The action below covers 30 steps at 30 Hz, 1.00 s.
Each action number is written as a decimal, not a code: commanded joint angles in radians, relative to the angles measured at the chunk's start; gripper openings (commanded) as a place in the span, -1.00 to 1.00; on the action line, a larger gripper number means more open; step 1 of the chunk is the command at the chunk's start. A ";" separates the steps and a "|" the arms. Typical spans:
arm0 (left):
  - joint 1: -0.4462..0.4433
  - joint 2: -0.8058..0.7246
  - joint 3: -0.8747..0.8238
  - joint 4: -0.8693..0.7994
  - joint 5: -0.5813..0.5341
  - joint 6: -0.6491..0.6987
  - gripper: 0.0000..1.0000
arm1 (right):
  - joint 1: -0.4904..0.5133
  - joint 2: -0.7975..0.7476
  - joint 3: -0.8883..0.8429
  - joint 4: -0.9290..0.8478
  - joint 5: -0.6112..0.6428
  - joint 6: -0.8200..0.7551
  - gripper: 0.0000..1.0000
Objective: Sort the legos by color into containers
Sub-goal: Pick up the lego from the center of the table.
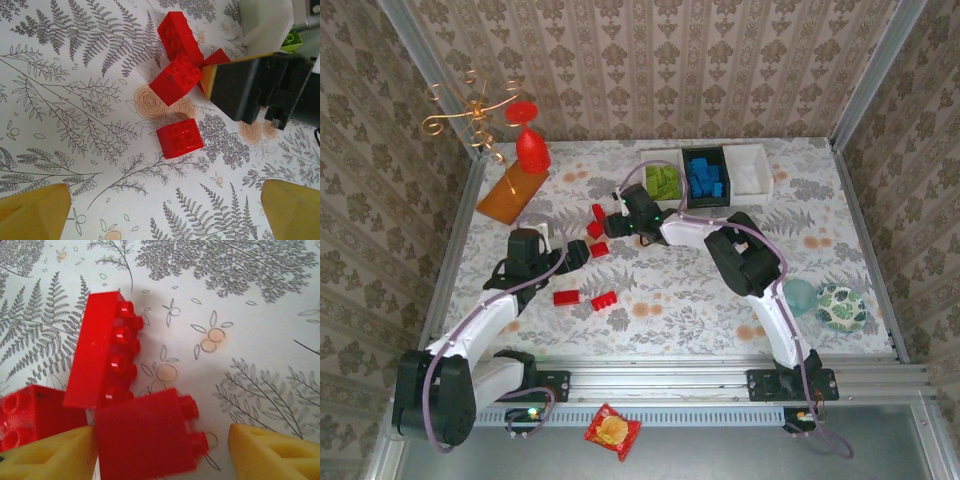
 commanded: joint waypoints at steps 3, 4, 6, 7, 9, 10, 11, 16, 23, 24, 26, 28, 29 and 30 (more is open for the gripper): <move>0.012 -0.007 -0.016 0.027 0.031 -0.006 0.98 | 0.001 0.075 0.113 -0.157 -0.035 0.040 0.33; 0.012 -0.008 -0.016 0.027 0.033 -0.005 0.98 | 0.000 0.089 0.139 -0.186 -0.033 0.044 0.29; 0.012 -0.009 -0.018 0.029 0.035 -0.003 0.98 | -0.003 0.105 0.171 -0.218 -0.038 0.050 0.21; 0.014 -0.010 -0.019 0.032 0.037 -0.003 0.98 | -0.005 0.110 0.180 -0.227 -0.043 0.054 0.15; 0.014 -0.009 -0.022 0.036 0.040 -0.003 0.98 | -0.007 0.111 0.180 -0.225 -0.052 0.055 0.04; 0.015 -0.009 -0.024 0.039 0.042 -0.002 0.98 | -0.008 0.107 0.175 -0.218 -0.054 0.055 -0.02; 0.015 -0.008 -0.025 0.041 0.044 -0.002 0.98 | -0.009 0.099 0.164 -0.207 -0.054 0.052 -0.07; 0.015 0.000 -0.026 0.052 0.057 -0.006 0.98 | -0.011 -0.011 0.051 -0.137 -0.064 0.059 -0.19; 0.008 0.000 -0.008 0.082 0.128 -0.034 0.97 | -0.068 -0.322 -0.278 0.023 -0.123 0.129 -0.23; 0.001 -0.001 -0.006 0.091 0.137 -0.045 0.97 | -0.091 -0.377 -0.336 0.045 -0.130 0.144 -0.23; -0.024 -0.001 -0.004 0.118 0.141 -0.065 0.97 | -0.146 -0.480 -0.440 0.078 -0.135 0.177 -0.23; -0.066 0.009 0.008 0.144 0.138 -0.075 0.97 | -0.223 -0.580 -0.527 0.099 -0.130 0.216 -0.23; -0.086 0.016 0.016 0.151 0.133 -0.076 0.97 | -0.259 -0.619 -0.553 0.097 -0.121 0.223 -0.23; -0.110 0.025 0.029 0.155 0.125 -0.074 0.97 | -0.299 -0.657 -0.574 0.086 -0.100 0.227 -0.23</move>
